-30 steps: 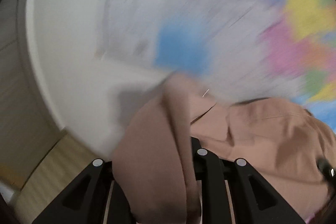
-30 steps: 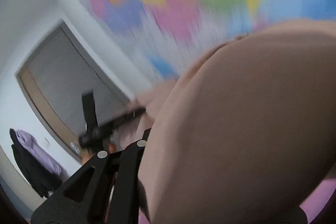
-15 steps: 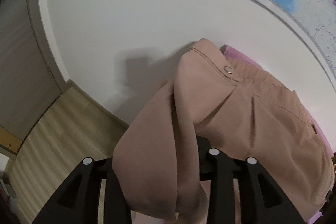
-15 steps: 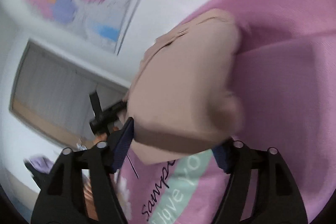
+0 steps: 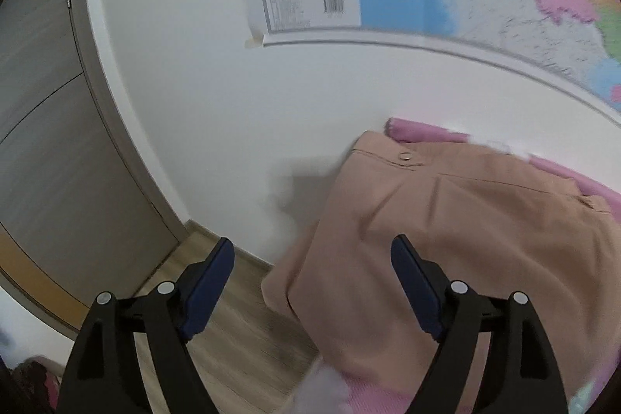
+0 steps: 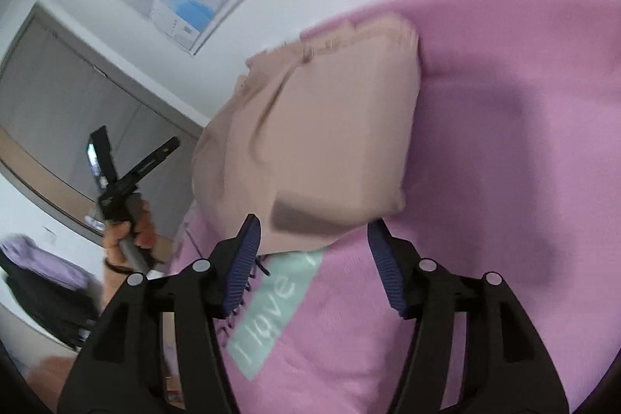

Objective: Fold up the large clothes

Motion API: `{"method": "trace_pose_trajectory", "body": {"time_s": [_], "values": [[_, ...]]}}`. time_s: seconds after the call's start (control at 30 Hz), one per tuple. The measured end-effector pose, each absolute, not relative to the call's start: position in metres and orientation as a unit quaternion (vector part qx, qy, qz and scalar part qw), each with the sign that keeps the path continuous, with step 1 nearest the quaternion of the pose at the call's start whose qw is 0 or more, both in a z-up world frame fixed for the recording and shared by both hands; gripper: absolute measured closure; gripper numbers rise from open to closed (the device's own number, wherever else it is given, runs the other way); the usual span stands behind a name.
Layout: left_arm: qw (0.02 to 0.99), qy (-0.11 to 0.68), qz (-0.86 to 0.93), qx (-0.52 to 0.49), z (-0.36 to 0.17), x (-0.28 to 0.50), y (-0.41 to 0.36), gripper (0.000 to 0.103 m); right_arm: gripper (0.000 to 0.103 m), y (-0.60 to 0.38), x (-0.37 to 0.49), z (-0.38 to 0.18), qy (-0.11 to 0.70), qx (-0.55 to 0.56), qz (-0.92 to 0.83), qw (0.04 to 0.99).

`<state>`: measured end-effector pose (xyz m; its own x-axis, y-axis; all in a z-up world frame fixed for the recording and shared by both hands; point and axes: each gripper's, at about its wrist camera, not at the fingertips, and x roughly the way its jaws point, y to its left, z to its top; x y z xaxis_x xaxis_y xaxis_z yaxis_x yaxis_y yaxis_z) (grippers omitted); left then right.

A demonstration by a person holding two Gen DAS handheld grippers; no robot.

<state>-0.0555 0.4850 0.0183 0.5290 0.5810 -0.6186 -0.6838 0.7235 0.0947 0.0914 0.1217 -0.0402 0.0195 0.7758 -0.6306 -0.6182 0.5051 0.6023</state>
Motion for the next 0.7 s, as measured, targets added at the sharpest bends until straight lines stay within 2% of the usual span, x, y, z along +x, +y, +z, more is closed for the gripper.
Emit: {"method": "trace_pose_trajectory", "body": {"time_s": [0.2,0.3,0.43,0.53,0.7], "values": [[0.903,0.324,0.258,-0.117,0.019,-0.054,0.447,0.023,0.046,0.118,0.081,0.005,0.400,0.023,0.478,0.782],[0.908,0.336,0.228,-0.099,0.009,-0.039,0.419,0.023,0.051,0.160,0.089,-0.010,0.405,-0.010,0.472,0.783],[0.901,0.370,0.197,-0.115,-0.017,-0.011,0.406,0.023,0.053,0.191,0.095,-0.058,0.476,-0.041,0.468,0.743],[0.885,0.401,0.209,-0.111,-0.037,0.000,0.408,0.023,0.053,0.184,0.092,-0.054,0.465,-0.040,0.474,0.746],[0.889,0.391,0.203,-0.124,-0.032,-0.007,0.403,0.023,0.052,0.162,0.089,-0.031,0.431,-0.020,0.481,0.763]]}}
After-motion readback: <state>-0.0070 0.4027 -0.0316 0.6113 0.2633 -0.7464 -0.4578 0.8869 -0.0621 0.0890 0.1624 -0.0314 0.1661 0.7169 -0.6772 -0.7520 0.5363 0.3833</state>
